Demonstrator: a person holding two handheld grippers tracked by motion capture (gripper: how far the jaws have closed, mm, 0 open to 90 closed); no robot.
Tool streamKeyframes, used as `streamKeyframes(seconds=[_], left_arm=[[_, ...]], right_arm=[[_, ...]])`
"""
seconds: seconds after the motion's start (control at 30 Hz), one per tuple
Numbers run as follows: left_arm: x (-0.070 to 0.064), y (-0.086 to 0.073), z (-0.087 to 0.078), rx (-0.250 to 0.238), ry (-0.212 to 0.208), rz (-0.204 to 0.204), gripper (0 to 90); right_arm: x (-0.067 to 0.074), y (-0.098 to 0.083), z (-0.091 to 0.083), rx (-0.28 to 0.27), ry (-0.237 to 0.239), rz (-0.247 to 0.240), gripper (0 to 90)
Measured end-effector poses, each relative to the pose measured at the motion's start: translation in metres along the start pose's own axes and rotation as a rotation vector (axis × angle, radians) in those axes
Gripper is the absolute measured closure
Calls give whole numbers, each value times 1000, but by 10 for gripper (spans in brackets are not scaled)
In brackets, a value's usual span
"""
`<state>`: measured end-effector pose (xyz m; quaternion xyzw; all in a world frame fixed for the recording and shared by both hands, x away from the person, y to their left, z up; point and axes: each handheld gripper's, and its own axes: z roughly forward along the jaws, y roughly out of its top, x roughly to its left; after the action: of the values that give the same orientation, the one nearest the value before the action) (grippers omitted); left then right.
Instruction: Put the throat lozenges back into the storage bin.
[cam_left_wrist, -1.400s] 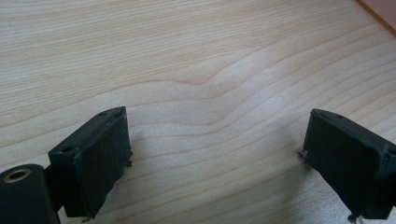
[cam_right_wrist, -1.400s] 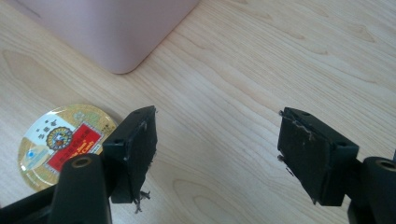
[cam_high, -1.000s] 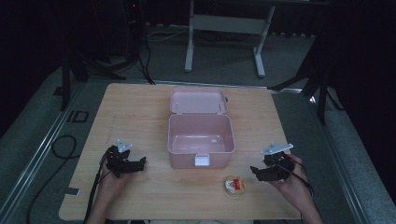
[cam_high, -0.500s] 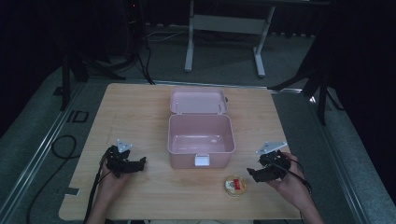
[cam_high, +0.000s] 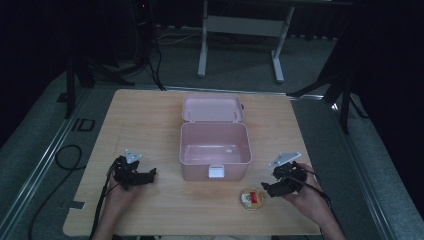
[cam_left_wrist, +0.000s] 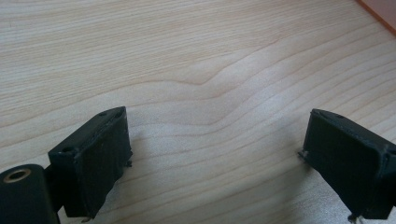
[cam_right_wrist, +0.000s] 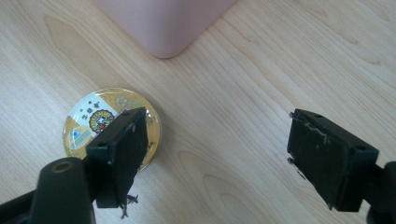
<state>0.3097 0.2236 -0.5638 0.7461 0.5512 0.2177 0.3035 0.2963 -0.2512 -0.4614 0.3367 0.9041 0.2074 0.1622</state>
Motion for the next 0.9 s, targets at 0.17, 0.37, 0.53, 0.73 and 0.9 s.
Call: streamKeyframes(seconds=[0.17,0.37,0.53,0.73,0.9], left_arm=[[0,0,0,1,0,0,80],[0,0,0,0,0,0,80],[0,0,0,0,0,0,80],[0,0,0,0,0,0,80],[0,0,0,0,0,0,80]], right_arm=[[4,1,2,10,4,-11,194],[8,0,5,19,17,-21,190],[13,0,6,25,29,-32,189],[16,1,8,34,42,-41,167],[19,2,9,41,48,-59,150]])
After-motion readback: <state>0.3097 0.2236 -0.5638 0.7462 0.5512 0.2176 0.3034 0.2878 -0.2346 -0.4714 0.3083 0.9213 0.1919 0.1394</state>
